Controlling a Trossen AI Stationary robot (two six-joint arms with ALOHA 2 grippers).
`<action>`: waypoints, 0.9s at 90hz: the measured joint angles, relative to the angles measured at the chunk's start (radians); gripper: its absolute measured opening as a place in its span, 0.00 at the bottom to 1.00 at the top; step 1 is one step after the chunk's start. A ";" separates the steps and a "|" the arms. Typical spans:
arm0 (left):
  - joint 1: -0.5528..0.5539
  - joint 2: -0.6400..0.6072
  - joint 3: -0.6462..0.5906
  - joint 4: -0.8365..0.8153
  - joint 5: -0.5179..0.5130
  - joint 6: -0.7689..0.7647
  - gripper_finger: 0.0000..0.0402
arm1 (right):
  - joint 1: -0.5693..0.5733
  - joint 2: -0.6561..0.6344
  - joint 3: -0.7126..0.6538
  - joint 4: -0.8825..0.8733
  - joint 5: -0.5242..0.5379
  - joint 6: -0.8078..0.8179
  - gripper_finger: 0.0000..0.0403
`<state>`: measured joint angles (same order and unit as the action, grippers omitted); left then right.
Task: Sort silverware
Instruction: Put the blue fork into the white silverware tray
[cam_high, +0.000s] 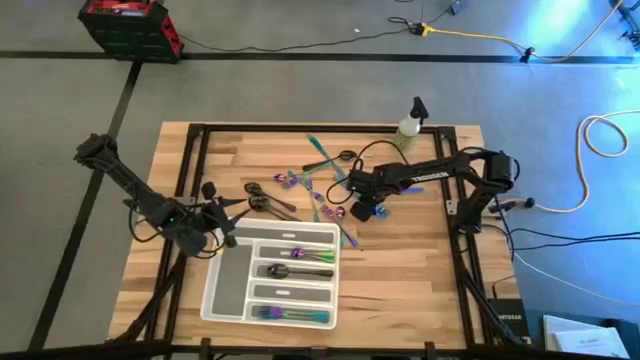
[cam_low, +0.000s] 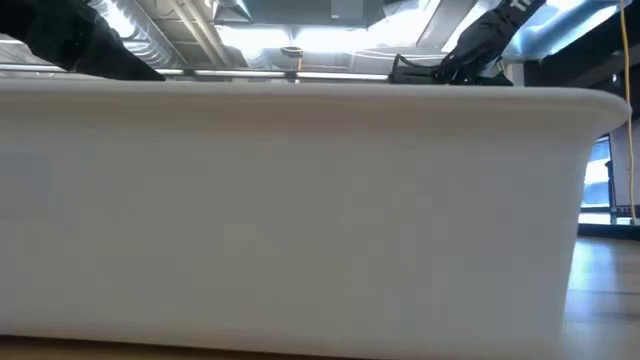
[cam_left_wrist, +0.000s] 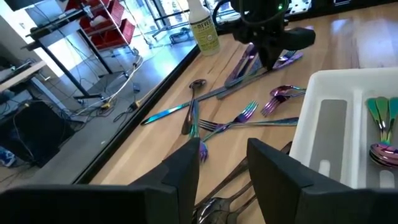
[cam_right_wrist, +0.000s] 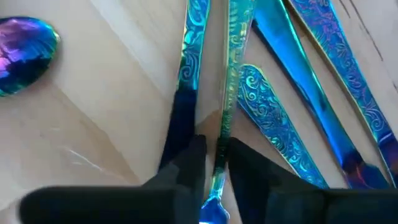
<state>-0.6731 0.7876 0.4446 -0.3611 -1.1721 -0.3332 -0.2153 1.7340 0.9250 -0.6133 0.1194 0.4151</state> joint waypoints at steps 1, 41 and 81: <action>0.000 0.000 0.000 0.000 0.000 0.000 0.30 | 0.000 0.000 0.000 0.000 0.000 0.000 0.10; 0.000 0.000 0.000 -0.002 0.000 0.000 0.30 | 0.000 -0.004 -0.002 -0.005 -0.004 -0.003 0.01; 0.000 0.000 0.000 -0.004 0.000 0.000 0.30 | 0.076 -0.153 0.024 -0.039 0.029 0.068 0.01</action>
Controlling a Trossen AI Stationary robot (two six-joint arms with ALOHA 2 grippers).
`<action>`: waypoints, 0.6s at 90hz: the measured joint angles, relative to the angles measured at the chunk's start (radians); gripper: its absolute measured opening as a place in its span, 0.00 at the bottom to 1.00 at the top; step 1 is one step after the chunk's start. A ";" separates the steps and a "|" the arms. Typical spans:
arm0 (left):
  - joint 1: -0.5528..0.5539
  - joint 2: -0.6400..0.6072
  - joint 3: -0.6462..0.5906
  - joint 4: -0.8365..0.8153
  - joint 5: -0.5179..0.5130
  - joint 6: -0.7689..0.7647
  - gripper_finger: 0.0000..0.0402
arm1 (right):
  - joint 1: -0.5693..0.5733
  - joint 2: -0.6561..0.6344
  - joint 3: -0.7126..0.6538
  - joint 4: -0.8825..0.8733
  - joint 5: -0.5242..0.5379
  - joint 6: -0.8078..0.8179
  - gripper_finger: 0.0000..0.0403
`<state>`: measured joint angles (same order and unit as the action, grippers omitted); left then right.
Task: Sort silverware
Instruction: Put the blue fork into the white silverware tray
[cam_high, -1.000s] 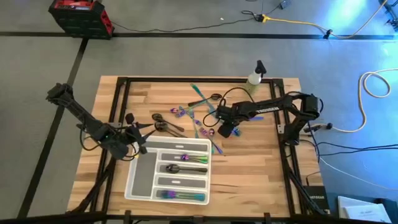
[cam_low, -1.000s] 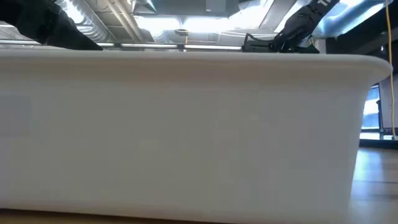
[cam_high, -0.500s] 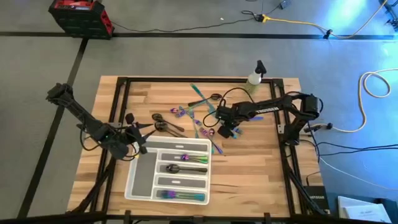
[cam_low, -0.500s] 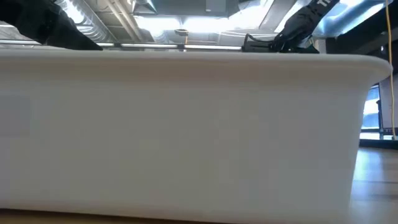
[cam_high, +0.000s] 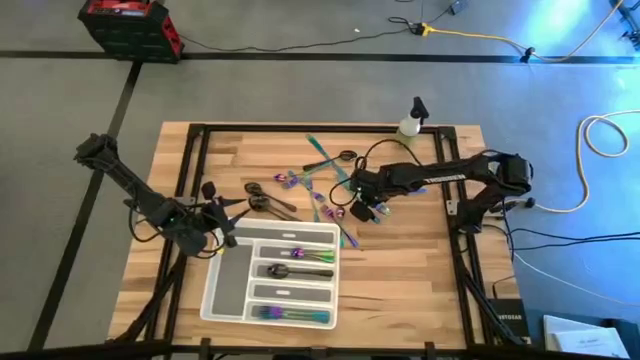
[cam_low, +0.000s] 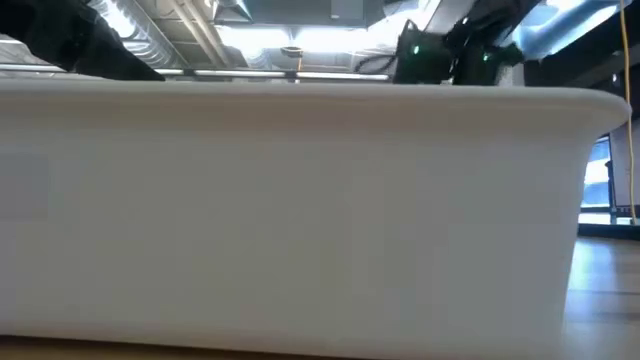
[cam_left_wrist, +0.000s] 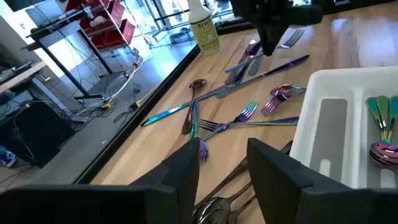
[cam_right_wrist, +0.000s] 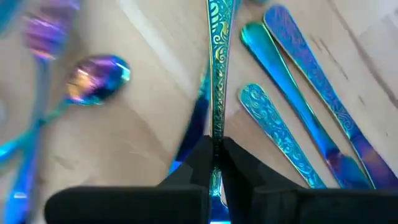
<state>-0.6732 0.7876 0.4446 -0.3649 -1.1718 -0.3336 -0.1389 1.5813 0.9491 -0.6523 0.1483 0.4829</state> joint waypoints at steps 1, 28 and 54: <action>0.000 0.000 0.000 0.000 0.000 0.000 0.30 | 0.004 -0.005 0.000 0.000 0.003 0.006 0.01; 0.035 0.000 0.000 0.001 -0.080 -0.053 0.30 | 0.153 -0.085 0.001 0.117 0.240 0.224 0.01; 0.145 0.032 0.000 0.003 0.018 -0.110 0.30 | 0.316 -0.080 0.003 0.459 0.514 0.272 0.01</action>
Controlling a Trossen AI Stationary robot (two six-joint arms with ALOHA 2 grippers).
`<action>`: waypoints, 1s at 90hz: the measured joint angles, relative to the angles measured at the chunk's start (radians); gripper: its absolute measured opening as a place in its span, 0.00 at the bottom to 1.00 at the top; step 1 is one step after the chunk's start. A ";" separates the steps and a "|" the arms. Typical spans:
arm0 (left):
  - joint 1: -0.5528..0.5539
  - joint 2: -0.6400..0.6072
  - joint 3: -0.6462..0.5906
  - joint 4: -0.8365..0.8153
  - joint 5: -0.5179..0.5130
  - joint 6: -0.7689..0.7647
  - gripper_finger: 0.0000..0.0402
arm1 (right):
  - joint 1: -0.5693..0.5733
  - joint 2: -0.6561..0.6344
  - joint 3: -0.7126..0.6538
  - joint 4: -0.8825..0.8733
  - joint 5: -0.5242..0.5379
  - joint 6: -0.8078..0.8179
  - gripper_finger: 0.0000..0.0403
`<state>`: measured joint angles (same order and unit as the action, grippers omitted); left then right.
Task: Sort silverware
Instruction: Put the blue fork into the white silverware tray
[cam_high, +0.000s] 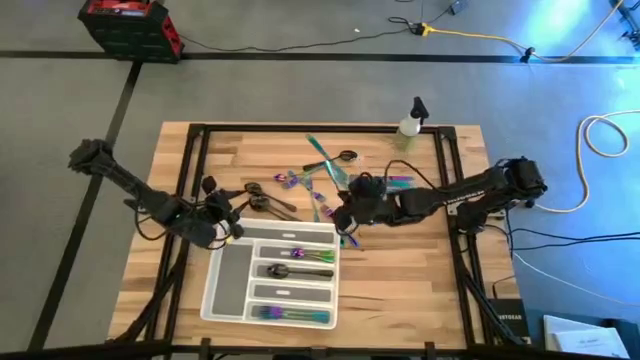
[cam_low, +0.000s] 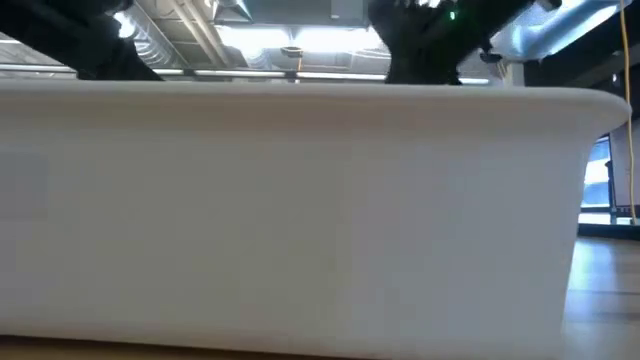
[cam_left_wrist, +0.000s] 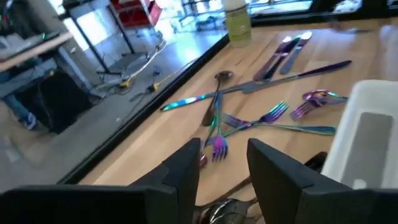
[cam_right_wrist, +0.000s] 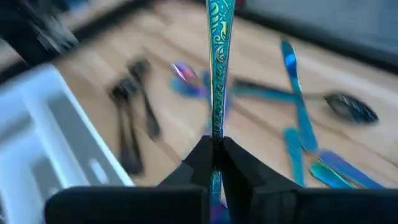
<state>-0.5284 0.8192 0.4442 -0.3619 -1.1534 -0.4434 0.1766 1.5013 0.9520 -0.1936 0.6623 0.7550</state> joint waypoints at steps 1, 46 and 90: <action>0.006 0.004 0.000 0.001 0.005 -0.002 0.30 | 0.004 0.000 0.000 0.012 0.011 0.000 0.01; 0.168 0.199 0.000 0.525 0.169 0.306 0.30 | 0.118 0.036 0.000 0.327 0.390 -0.036 0.01; 0.271 0.584 0.000 1.480 0.533 0.358 0.47 | 0.118 0.036 0.000 0.648 0.418 -0.403 0.01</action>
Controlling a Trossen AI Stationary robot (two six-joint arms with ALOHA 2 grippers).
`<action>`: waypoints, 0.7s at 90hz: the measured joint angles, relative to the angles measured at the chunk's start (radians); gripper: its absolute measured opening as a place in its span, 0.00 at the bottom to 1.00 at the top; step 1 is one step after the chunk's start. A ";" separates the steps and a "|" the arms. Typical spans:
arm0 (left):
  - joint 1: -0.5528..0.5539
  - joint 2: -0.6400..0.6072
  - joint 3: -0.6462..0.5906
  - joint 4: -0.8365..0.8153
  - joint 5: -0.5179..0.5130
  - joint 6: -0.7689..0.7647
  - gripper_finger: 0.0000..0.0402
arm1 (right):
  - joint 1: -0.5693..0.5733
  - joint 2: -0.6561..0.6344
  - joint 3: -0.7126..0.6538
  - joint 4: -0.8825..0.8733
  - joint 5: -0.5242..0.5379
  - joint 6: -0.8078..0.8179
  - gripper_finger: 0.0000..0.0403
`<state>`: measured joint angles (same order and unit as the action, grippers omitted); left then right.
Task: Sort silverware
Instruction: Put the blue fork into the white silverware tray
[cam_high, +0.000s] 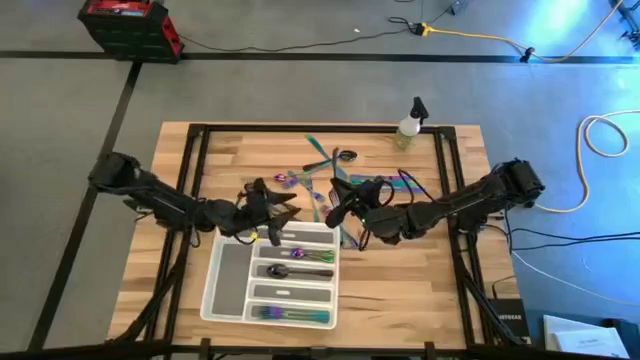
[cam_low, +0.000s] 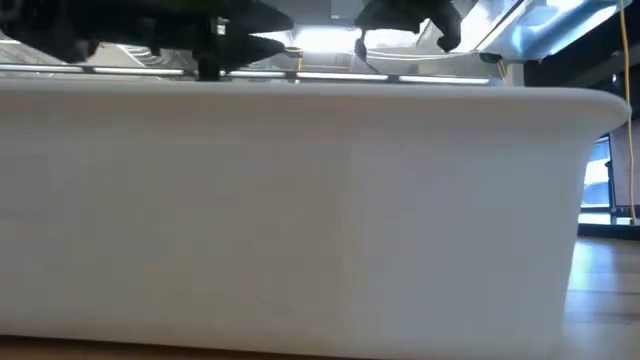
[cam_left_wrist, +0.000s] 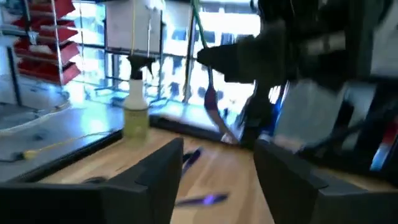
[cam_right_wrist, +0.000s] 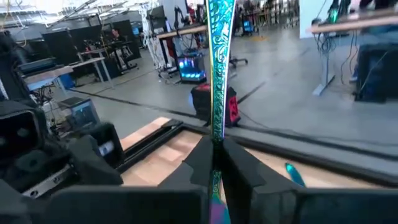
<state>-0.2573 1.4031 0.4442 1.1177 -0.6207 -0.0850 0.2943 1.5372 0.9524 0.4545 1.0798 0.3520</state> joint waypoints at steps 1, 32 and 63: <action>0.002 0.007 0.000 0.014 0.005 -0.012 0.48 | 0.000 0.000 0.000 0.007 0.002 -0.010 0.01; 0.056 0.185 0.126 0.084 0.052 -0.250 0.53 | 0.000 0.000 0.000 0.201 -0.047 -0.308 0.01; 0.048 0.333 0.265 0.078 0.060 -0.237 0.53 | -0.009 0.000 0.000 0.203 -0.154 -0.326 0.01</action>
<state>-0.2096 1.7359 0.7091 1.1953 -0.5602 -0.3225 0.2855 1.5372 0.9524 0.6575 0.9260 0.0258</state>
